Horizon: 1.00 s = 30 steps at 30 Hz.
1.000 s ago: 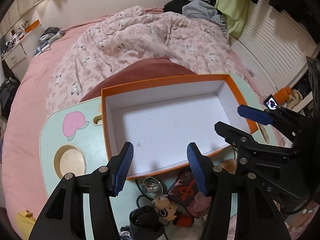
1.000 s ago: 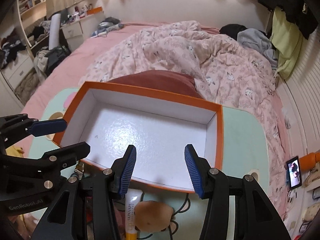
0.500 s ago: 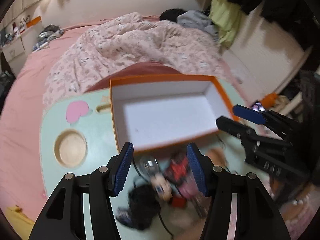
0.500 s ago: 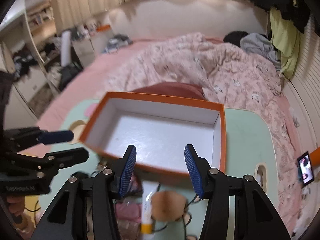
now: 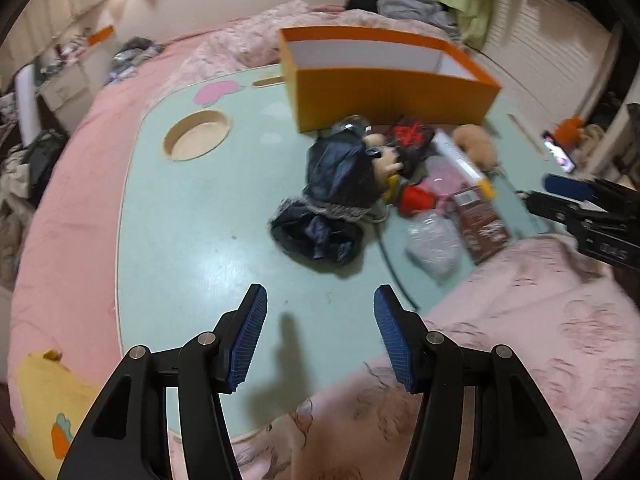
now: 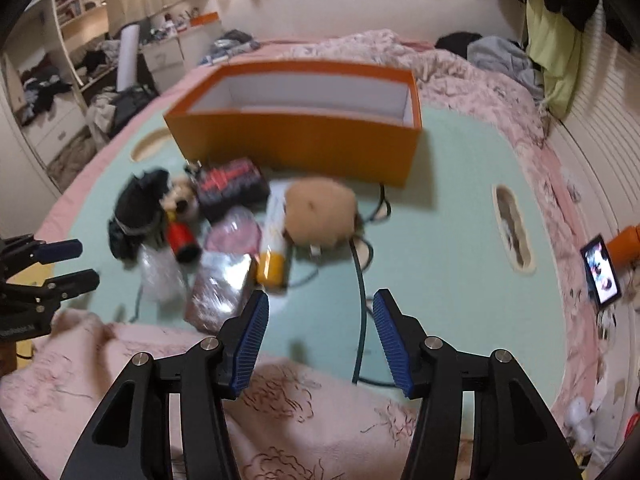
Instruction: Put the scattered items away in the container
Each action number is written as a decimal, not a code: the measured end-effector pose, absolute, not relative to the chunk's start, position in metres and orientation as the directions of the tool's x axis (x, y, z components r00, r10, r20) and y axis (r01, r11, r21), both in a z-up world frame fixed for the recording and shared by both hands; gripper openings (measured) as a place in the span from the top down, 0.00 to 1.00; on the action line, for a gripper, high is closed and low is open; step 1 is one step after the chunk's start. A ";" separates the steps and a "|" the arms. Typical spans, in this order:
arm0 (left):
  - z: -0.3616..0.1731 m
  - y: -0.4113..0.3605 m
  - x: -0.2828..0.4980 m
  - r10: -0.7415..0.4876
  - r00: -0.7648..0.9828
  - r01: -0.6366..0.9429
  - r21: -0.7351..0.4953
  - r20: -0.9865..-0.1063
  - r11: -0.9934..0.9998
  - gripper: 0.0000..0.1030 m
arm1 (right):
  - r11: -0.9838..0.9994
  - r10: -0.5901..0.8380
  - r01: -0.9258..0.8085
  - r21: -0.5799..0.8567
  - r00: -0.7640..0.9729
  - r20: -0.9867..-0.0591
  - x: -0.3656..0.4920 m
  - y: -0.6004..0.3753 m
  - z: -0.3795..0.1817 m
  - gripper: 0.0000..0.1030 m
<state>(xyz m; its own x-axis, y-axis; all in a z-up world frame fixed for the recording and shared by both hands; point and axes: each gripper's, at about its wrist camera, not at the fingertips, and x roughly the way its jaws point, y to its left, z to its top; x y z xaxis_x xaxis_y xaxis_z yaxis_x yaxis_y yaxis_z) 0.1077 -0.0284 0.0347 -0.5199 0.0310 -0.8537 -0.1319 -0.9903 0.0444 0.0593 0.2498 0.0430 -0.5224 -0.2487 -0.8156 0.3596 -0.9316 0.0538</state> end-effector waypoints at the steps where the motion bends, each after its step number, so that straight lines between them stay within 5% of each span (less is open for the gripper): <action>1: 0.028 -0.023 0.107 0.010 -0.521 -0.136 0.072 -0.854 -0.988 0.45 | -0.938 -0.239 0.341 0.058 -0.517 -0.822 0.058 0.252 0.038 0.47; 6: 0.015 -0.020 0.107 0.043 -0.544 -0.116 0.025 -0.838 -0.993 0.42 | -0.953 -0.207 0.294 0.072 -0.460 -0.863 0.056 0.259 0.014 0.40; 8: 0.011 -0.023 0.109 0.019 -0.576 -0.072 0.027 -0.817 -0.997 0.25 | -0.957 -0.173 0.287 0.032 -0.484 -0.858 0.060 0.257 0.011 0.31; 14: 0.004 -0.026 0.108 -0.012 -0.613 -0.023 0.033 -0.790 -0.999 0.01 | -0.962 -0.155 0.273 0.022 -0.477 -0.865 0.054 0.258 0.009 0.11; 30: 0.002 -0.027 0.108 -0.010 -0.621 -0.022 0.030 -0.784 -0.999 0.00 | -0.951 -0.167 0.308 0.012 -0.482 -0.860 0.054 0.249 0.003 0.07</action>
